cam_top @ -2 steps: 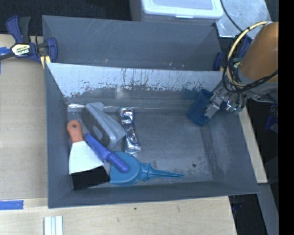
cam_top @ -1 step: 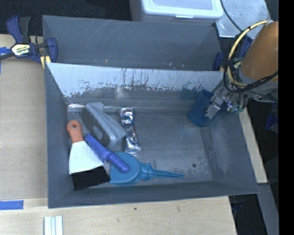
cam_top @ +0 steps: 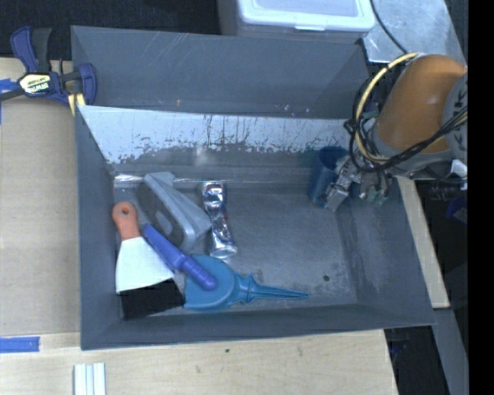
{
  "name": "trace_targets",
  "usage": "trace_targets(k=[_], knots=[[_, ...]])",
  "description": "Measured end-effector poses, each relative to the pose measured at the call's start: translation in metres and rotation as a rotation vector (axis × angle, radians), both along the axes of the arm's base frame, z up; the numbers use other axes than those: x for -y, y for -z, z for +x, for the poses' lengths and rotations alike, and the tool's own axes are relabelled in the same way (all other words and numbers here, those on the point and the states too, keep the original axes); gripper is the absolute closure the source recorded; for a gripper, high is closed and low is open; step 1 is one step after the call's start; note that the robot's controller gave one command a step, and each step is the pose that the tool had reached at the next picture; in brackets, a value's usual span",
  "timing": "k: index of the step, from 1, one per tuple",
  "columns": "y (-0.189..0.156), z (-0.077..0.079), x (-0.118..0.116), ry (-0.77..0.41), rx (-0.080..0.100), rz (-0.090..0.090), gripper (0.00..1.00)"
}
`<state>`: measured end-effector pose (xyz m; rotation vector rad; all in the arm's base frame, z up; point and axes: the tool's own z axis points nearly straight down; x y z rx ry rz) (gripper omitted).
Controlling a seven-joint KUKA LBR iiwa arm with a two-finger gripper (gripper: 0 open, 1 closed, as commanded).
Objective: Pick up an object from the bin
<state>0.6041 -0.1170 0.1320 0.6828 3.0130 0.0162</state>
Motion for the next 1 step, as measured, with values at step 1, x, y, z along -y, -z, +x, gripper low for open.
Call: trace_targets(k=[1], knots=[[-0.0034, -0.0037, 0.0333, 0.078, 0.006, 0.003, 1.0]])
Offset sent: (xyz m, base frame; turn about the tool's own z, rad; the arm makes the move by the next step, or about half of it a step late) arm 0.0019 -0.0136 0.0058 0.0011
